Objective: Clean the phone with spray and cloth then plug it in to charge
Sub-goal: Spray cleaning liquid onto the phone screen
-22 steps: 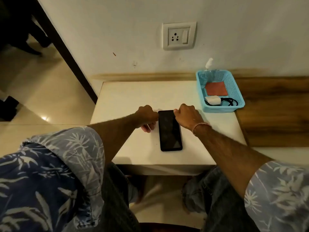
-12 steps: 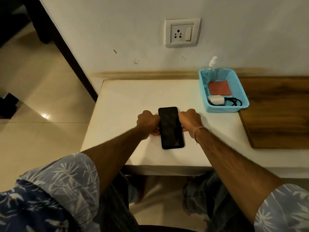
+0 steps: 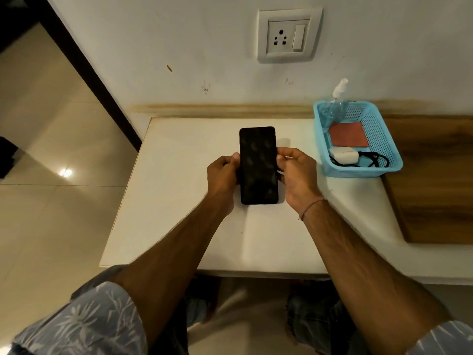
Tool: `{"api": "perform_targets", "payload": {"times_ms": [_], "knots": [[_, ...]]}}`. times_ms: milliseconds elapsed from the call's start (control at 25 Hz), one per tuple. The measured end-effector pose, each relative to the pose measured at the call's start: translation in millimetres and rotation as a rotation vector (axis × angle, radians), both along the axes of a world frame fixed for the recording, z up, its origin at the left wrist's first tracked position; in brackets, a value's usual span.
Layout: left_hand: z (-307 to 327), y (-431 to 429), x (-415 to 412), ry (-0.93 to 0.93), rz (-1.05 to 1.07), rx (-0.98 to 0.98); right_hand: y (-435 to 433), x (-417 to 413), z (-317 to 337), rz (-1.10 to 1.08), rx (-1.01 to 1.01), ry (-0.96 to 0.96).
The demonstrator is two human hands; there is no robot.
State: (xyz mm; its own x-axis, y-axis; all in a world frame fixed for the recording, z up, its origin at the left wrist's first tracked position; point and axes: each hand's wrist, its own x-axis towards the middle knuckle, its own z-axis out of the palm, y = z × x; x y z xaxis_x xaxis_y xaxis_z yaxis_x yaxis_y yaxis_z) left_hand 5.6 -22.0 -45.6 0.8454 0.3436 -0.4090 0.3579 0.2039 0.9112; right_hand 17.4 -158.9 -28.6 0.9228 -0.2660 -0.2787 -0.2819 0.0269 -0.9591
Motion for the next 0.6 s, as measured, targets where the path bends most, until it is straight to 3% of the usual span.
{"api": "perform_targets", "payload": {"times_ms": [280,600], "knots": [[24,1,10,-0.055,-0.094,-0.499,7,7,13,0.046,0.396,-0.059],[53,1,10,-0.085,-0.111,-0.634,6,7,42,0.126,0.501,-0.096]]}}
